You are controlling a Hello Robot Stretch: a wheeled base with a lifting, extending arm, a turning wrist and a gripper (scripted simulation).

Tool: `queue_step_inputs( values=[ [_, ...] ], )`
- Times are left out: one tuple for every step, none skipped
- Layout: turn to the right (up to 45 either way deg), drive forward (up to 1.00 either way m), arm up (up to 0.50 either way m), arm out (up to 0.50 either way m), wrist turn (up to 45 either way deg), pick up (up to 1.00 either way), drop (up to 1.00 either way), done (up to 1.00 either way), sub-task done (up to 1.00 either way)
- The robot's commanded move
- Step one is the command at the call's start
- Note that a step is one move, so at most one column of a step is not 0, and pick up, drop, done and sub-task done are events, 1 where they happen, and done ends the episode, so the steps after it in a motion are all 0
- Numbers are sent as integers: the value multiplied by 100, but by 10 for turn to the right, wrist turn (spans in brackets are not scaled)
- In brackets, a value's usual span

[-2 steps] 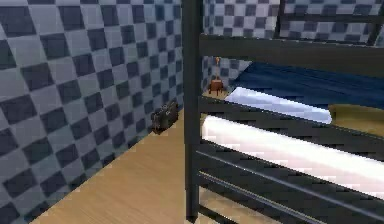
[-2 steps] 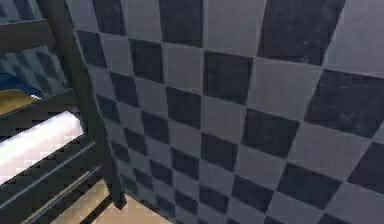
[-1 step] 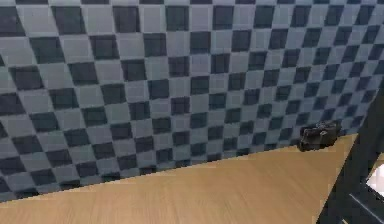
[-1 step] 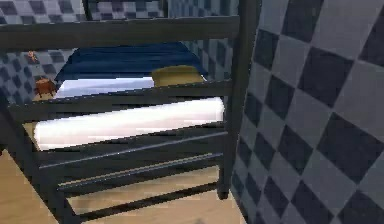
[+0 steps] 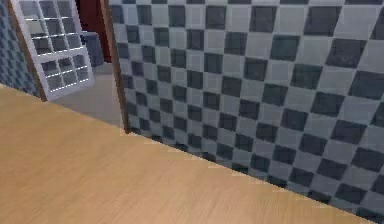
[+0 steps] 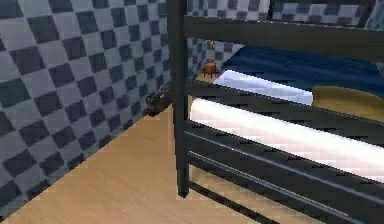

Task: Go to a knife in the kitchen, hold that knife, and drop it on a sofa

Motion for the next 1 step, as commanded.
queue_step_inputs(
  values=[
    [-210,0,0,0,0,0,0,0,0]
  ],
)
